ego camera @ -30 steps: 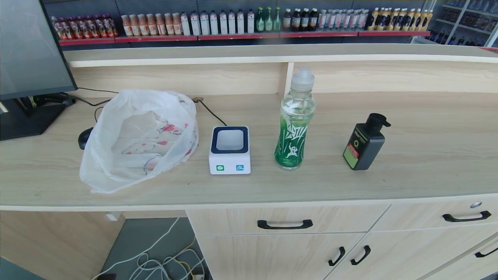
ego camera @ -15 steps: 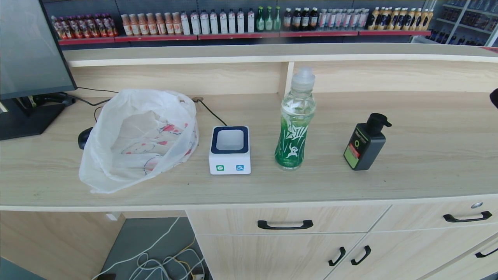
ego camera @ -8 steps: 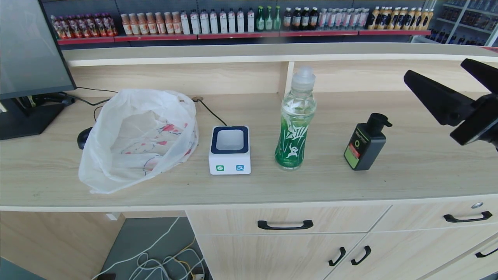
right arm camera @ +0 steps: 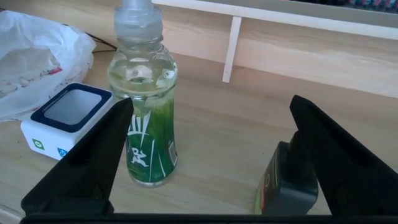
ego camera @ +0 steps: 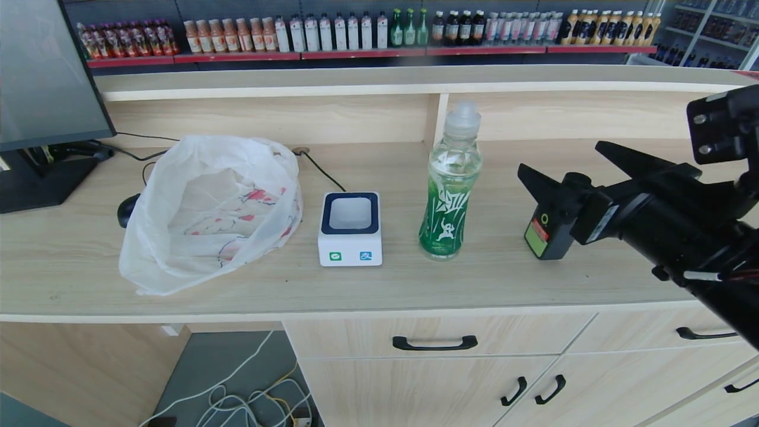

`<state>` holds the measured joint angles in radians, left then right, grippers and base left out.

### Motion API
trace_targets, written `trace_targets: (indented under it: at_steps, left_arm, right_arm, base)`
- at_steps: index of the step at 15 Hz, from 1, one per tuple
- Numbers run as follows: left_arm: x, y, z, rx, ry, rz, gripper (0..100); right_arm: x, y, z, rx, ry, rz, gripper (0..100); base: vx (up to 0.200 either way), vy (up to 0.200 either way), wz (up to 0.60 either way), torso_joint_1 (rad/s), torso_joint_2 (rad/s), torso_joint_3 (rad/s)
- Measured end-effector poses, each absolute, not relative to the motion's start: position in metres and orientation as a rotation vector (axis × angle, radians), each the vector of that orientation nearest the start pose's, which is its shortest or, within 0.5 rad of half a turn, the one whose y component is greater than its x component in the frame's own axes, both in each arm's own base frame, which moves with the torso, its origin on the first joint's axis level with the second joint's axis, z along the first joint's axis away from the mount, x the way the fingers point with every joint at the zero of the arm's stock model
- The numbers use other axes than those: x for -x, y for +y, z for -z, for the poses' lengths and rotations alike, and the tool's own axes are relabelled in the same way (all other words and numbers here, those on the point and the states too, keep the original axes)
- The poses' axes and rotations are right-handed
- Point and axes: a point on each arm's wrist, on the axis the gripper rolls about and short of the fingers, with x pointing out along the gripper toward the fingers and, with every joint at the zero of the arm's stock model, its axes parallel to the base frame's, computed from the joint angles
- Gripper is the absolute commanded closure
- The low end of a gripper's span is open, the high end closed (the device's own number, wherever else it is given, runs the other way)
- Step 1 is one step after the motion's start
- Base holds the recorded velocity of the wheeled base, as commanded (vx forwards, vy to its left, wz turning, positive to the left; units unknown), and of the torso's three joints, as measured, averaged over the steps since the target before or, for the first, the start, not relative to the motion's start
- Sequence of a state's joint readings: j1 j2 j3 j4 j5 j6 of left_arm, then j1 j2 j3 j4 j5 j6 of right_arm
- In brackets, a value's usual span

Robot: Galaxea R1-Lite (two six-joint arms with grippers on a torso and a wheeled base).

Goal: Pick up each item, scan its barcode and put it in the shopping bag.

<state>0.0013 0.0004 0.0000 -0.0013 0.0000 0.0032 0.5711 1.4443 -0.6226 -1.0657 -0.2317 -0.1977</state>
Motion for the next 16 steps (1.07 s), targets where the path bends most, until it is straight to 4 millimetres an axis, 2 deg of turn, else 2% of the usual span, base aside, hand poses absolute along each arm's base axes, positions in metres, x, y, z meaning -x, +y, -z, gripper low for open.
trace_targets:
  at_steps: [5,16]
  left_arm:
    - [0.023,0.000,-0.076,-0.003,-0.001,-0.001,0]
    - [0.023,0.000,-0.076,-0.003,-0.001,-0.001,0]
  right_arm:
    - [-0.220,0.145,-0.220,0.087,-0.157,-0.348,0]
    - [-0.256,0.170,-0.195,0.093,-0.079,-0.344,0]
  base:
    - [0.000,0.000,0.00,0.000,0.00,0.000]
    - [0.000,0.000,0.00,0.000,0.00,0.000]
